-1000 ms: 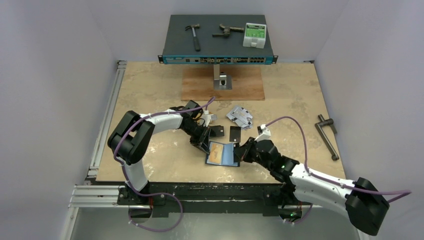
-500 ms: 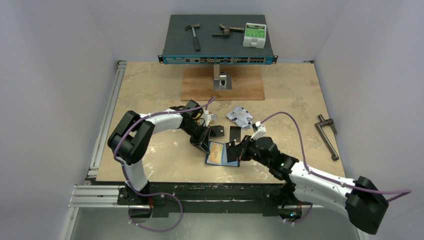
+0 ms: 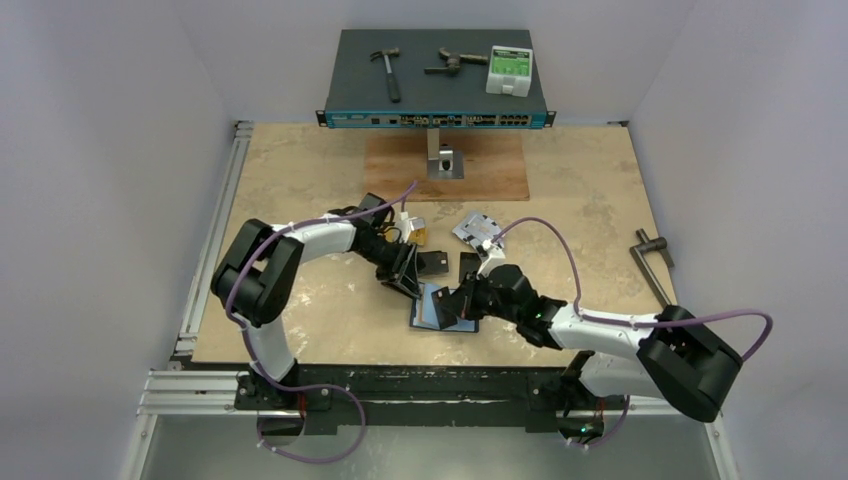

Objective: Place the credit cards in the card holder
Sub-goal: Turn over the card holder at the center of the board.

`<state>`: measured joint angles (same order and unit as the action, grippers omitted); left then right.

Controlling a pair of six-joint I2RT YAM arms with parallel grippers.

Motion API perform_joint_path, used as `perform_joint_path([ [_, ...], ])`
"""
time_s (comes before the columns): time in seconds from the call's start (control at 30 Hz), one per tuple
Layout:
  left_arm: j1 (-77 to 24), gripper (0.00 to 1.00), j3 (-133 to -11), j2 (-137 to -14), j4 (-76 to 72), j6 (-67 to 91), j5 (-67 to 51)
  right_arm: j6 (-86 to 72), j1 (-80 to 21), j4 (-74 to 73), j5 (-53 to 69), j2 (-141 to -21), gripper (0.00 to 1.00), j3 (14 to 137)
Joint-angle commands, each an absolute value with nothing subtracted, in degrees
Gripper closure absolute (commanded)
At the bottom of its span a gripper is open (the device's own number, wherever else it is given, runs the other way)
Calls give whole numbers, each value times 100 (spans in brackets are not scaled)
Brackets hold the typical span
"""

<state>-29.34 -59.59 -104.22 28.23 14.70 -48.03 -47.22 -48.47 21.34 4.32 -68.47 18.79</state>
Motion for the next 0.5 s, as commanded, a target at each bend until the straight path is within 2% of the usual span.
perform_joint_path([
  [0.0,-2728,65,-5813,-10400,2440,1689,-5383,-4595,-4868,2656,591,-7080,100,2052],
  [0.23,-2805,65,-5731,-10458,2127,1953,-5517,-4571,-4867,2761,591,-7316,100,2076],
  [0.37,-2936,67,-5793,-10598,2234,1924,-5216,-4591,-4869,2827,580,-7321,100,2012],
  [0.43,-2951,72,-5847,-10637,2328,1887,-4991,-4635,-4869,2890,568,-7315,100,1931],
  [0.47,-2953,78,-5860,-10647,2362,1882,-4878,-4655,-4869,2901,563,-7307,100,1899],
])
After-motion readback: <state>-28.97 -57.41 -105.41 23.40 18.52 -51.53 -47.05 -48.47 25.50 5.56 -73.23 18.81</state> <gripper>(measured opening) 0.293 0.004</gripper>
